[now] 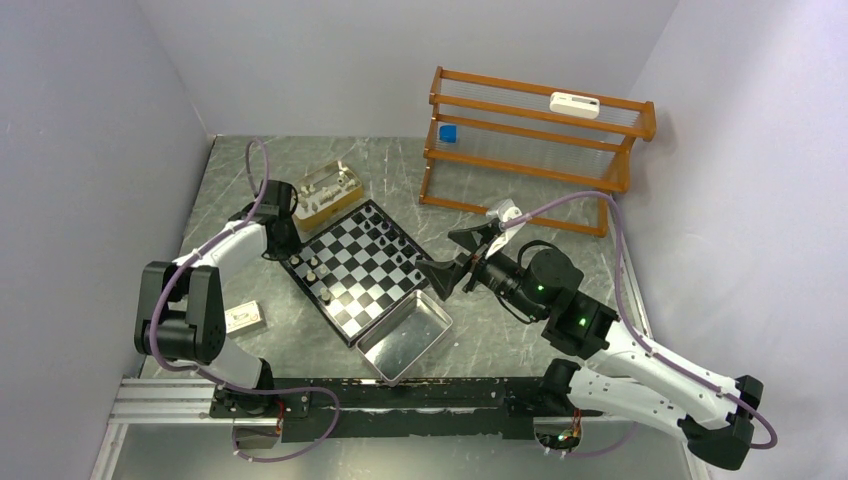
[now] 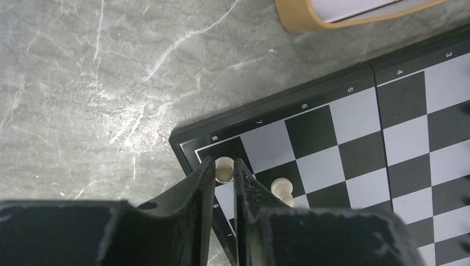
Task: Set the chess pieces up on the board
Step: Place the chess piece on the chessboard.
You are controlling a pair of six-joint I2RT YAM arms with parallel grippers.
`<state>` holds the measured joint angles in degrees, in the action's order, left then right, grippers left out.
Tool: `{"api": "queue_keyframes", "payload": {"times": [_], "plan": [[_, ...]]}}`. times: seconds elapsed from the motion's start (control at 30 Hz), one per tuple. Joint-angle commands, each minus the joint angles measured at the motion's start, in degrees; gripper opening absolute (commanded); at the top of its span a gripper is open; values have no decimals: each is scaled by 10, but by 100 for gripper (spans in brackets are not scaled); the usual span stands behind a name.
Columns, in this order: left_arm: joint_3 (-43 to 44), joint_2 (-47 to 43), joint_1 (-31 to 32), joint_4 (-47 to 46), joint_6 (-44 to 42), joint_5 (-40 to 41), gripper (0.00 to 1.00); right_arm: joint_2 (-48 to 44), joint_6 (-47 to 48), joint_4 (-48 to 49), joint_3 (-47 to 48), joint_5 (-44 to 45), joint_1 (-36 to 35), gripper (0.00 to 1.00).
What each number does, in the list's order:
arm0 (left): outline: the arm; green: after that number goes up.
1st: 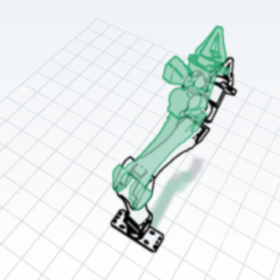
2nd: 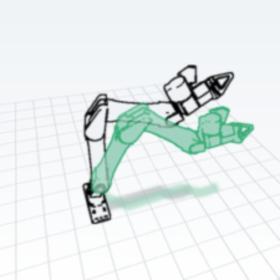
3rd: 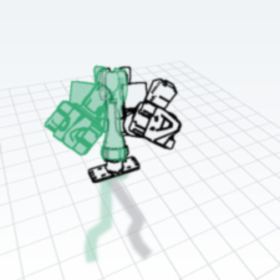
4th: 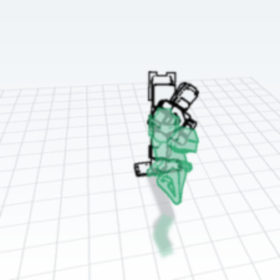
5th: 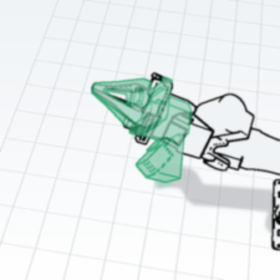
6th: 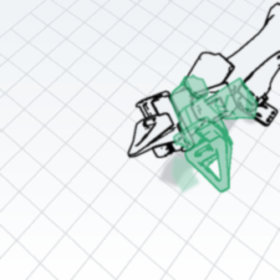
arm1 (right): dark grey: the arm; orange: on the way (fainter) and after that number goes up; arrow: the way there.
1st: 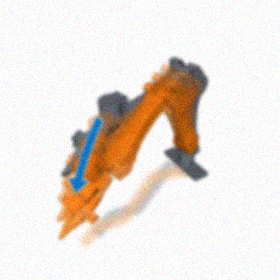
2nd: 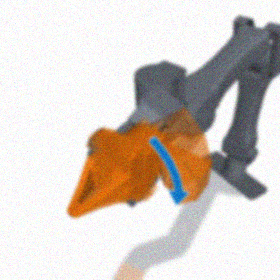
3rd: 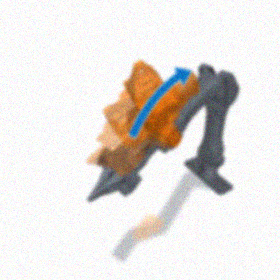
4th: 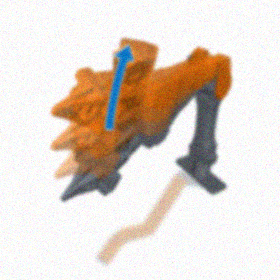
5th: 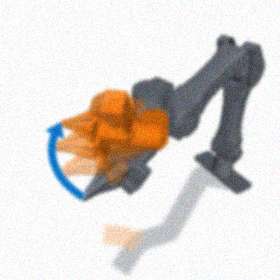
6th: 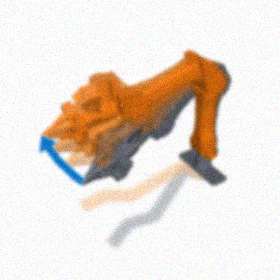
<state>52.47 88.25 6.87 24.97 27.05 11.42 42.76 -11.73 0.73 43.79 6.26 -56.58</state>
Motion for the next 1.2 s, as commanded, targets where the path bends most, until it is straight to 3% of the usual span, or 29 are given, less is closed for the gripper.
{"api": "queue_keyframes", "payload": {"times": [0.0,0.4,1.17], "plan": [[-9,-18,-2,1,3,6,23,-3,-3,2,-4,5,1,100],[-11,-20,-1,-4,5,-1,29,-7,-12,-5,-1,11,1,100],[9,0,-1,-5,-1,-6,18,8,-10,-5,2,9,1,100]]}}
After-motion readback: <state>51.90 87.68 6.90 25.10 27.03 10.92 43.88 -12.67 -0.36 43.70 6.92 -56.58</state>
